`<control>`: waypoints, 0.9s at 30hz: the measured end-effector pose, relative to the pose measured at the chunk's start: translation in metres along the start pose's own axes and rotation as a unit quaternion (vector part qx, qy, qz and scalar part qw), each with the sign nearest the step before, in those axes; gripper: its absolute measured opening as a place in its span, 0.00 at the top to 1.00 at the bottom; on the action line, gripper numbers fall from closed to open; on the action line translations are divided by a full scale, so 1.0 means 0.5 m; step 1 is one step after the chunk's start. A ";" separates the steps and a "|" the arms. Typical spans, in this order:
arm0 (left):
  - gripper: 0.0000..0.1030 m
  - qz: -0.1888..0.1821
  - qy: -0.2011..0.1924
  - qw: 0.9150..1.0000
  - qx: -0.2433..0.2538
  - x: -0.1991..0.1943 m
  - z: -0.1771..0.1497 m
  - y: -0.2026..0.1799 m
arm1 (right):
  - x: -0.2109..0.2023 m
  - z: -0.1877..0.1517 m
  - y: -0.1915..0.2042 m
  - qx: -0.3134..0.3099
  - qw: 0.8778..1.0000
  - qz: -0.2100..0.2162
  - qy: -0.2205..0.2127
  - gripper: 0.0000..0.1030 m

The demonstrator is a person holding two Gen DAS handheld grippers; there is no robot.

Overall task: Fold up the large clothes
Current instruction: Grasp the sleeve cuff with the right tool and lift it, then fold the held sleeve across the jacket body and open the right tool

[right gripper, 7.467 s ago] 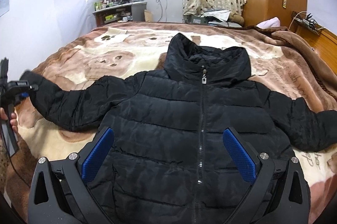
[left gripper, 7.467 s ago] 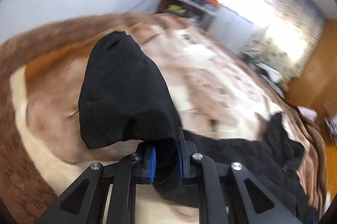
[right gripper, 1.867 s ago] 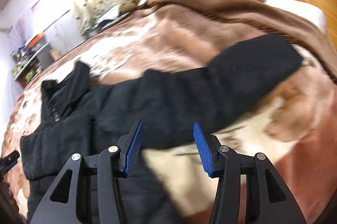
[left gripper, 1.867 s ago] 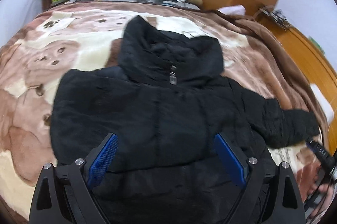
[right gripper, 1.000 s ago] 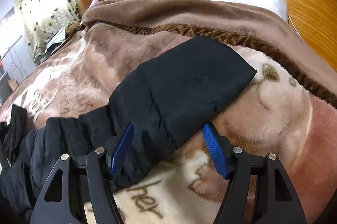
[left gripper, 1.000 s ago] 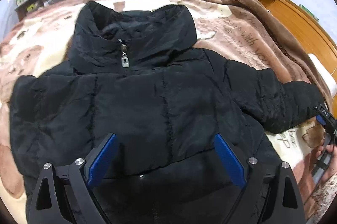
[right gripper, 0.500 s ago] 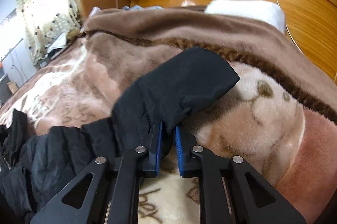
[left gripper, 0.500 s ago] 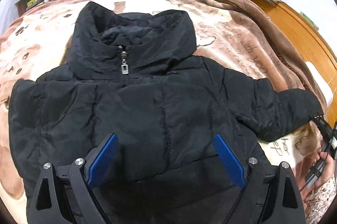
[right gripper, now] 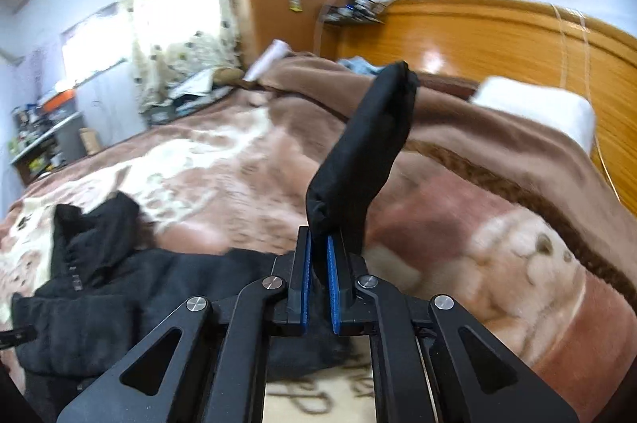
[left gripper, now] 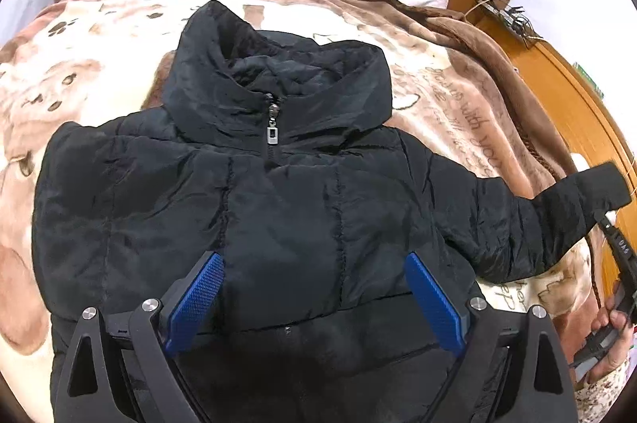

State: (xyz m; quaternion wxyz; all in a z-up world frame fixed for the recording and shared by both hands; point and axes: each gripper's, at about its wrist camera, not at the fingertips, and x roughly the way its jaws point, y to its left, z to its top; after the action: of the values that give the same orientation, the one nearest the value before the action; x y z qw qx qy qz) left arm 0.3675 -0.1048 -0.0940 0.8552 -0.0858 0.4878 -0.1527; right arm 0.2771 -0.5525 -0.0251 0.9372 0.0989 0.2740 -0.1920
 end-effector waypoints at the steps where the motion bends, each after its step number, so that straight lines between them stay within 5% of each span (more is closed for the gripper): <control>1: 0.10 -0.005 0.000 1.000 0.001 -0.005 -0.001 0.003 | -0.009 0.006 0.019 -0.006 1.000 0.014 -0.003 0.93; 15: 0.10 -0.007 -0.025 0.999 -0.041 -0.075 0.011 0.112 | -0.053 -0.015 0.239 -0.083 0.988 0.133 0.000 0.93; 27: 0.10 -0.039 -0.021 0.996 -0.078 -0.072 0.012 0.173 | 0.008 -0.156 0.403 -0.153 0.960 0.218 0.089 0.93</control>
State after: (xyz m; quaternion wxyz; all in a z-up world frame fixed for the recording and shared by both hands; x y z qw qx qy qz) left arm 0.3705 -0.0113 -0.0875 0.8493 -0.1742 0.4764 -0.1461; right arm 0.3264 -0.3484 -0.0761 0.9320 0.0281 0.3544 0.0712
